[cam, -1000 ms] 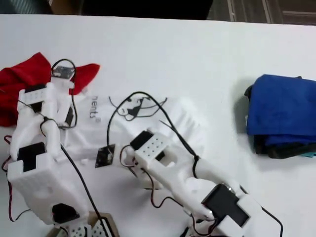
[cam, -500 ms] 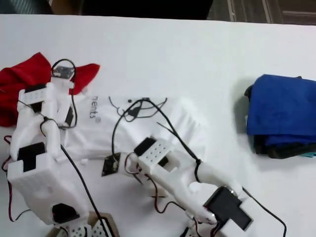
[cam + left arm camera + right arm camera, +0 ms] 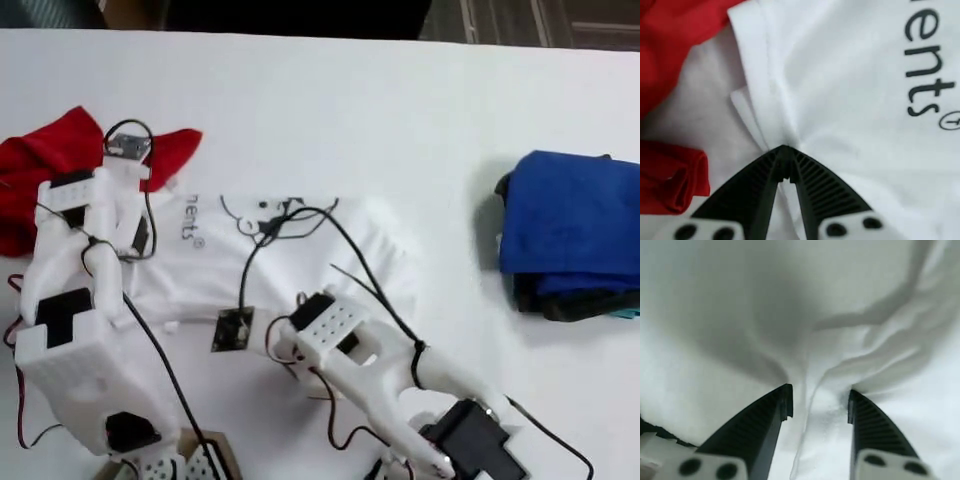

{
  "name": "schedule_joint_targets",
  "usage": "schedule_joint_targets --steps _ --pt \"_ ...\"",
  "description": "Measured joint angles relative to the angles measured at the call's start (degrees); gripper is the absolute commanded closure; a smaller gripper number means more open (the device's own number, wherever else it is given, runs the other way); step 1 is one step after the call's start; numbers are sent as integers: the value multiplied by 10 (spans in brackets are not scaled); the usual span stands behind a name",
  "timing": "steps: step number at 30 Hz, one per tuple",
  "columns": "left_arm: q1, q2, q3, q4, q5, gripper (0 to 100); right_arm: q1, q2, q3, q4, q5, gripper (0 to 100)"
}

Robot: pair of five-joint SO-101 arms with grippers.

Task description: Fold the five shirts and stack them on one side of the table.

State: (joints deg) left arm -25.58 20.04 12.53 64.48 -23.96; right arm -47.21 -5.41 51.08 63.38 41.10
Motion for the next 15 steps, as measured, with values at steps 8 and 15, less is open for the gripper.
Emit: schedule_joint_targets --steps 8,15 --pt "0 -1 4 -2 1 969 2 -1 4 -3 -1 809" --pt "0 -1 4 -2 1 969 23 5 -4 -11 -1 965"
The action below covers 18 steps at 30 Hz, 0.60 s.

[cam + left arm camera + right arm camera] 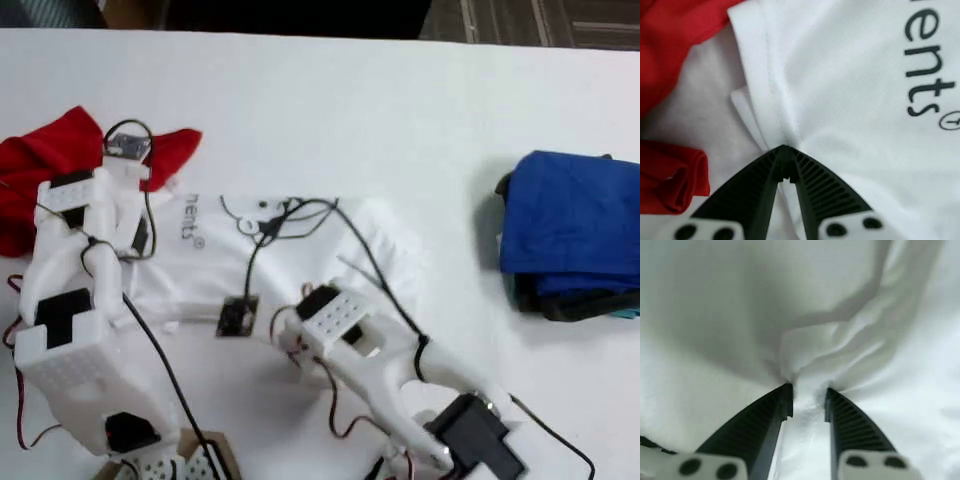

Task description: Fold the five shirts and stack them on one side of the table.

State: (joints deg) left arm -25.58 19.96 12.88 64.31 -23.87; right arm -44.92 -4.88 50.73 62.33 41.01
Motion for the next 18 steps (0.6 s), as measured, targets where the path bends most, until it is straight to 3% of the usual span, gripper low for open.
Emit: schedule_joint_targets --steps 18 --pt "0 0 0 0 0 969 30 18 -27 10 -1 967"
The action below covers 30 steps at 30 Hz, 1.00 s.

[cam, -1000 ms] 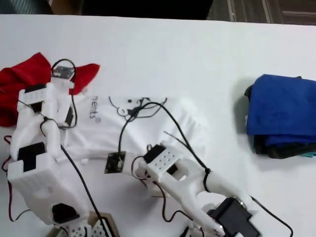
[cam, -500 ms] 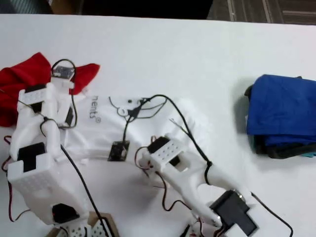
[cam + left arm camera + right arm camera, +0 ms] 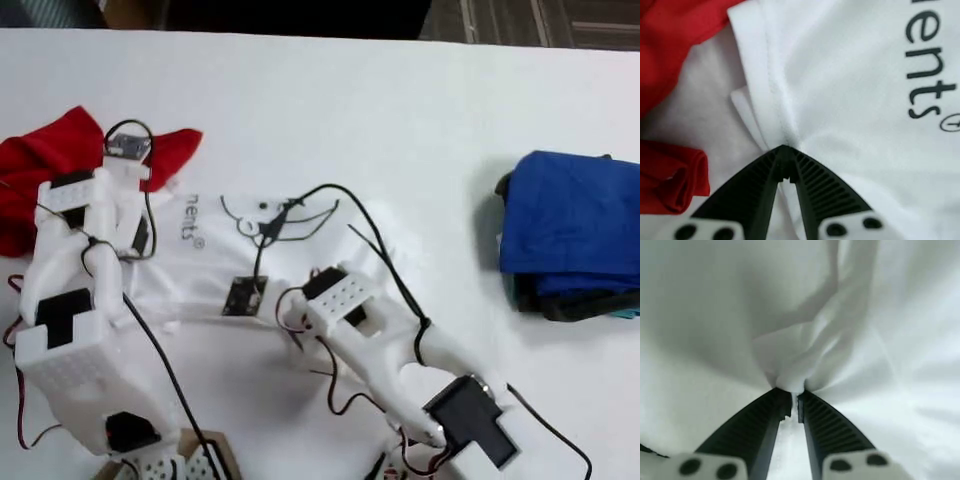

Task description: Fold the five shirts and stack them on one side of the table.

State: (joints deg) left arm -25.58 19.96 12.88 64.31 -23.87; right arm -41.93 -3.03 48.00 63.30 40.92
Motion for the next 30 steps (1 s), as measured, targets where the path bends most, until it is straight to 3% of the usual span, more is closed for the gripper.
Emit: schedule_joint_targets --steps 5,15,30 --pt "0 0 0 0 0 969 -11 0 -5 35 -4 807" --pt "0 0 0 0 0 969 -73 -97 33 79 -14 850" --pt "0 0 0 0 0 969 -4 -126 120 -13 -13 795"
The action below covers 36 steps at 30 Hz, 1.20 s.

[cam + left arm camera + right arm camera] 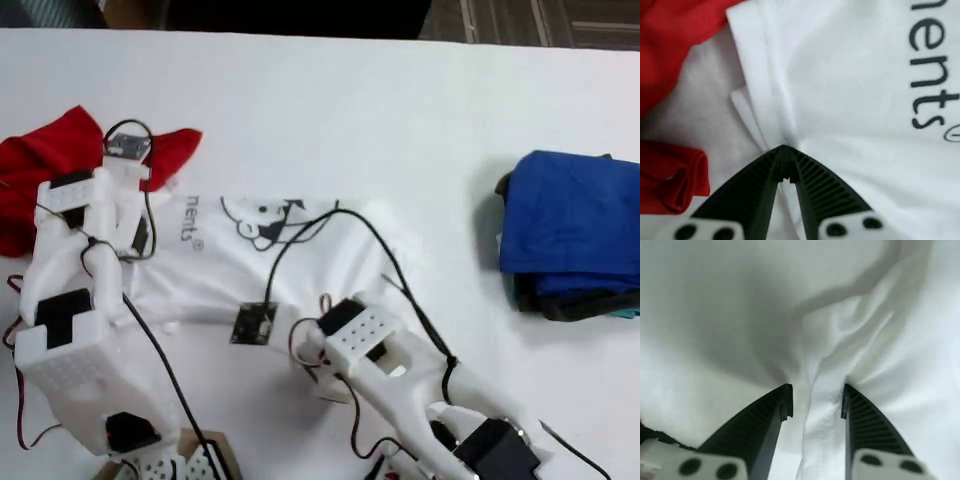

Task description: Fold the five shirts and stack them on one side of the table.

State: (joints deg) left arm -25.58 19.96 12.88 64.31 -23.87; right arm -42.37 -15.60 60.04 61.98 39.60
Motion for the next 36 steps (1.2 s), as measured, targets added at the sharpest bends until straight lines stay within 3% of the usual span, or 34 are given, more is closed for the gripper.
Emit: schedule_joint_targets --steps 23,25,28,36 --pt "0 0 0 0 0 969 21 109 -83 11 -3 823" --pt "0 0 0 0 0 969 21 109 -83 11 -3 854" --pt "0 0 0 0 0 969 23 110 -84 10 -3 979" --pt "0 0 0 0 0 969 36 113 -88 3 -2 978"
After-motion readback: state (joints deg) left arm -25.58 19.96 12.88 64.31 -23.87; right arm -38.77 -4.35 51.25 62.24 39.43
